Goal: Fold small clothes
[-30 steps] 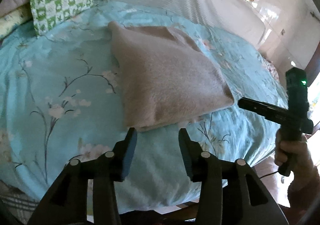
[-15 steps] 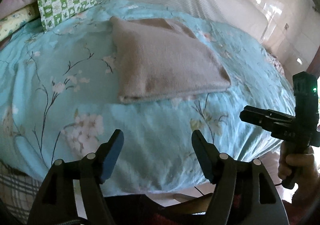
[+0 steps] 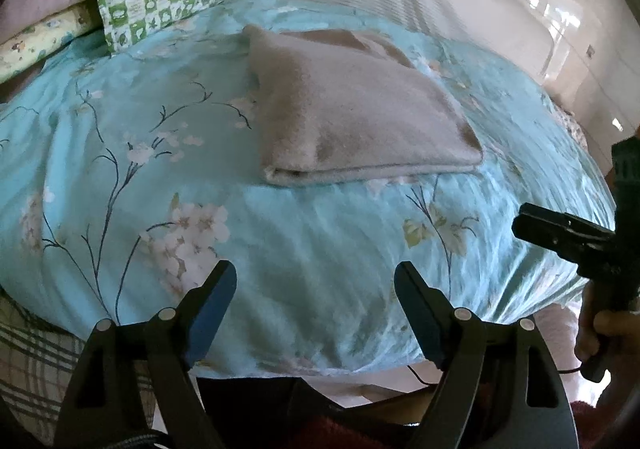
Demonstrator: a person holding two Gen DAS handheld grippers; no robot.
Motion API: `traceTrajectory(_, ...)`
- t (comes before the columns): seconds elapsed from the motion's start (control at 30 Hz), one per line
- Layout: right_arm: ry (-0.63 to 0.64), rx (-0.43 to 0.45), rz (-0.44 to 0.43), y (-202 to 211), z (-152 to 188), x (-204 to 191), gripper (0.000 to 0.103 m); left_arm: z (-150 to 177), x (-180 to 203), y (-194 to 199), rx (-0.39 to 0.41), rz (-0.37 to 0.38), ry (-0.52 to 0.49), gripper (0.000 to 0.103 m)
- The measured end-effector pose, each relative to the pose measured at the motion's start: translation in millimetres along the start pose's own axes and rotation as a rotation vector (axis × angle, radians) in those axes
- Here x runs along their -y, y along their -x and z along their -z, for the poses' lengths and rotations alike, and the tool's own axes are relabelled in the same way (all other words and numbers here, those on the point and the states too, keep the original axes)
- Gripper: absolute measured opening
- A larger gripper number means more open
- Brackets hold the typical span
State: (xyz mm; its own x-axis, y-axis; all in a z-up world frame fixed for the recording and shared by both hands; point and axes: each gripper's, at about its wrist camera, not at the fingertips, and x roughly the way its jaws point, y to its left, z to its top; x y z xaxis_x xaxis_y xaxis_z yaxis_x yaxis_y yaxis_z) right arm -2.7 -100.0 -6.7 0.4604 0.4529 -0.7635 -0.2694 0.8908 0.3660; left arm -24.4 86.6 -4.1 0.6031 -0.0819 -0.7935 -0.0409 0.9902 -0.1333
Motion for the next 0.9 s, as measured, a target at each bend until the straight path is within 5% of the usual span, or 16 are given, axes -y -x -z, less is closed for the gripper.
traceTrajectory(0.37,0.022,0.017,0.012,-2,-20,-2,0.076,-36,-11,0,0.028,-0.155,0.000,0.082)
traceTrajectory(0.9,0.057,0.035,-0.013,-19,-64,-7,0.080,-67,-14,-7,0.059,-0.172,0.009,0.083)
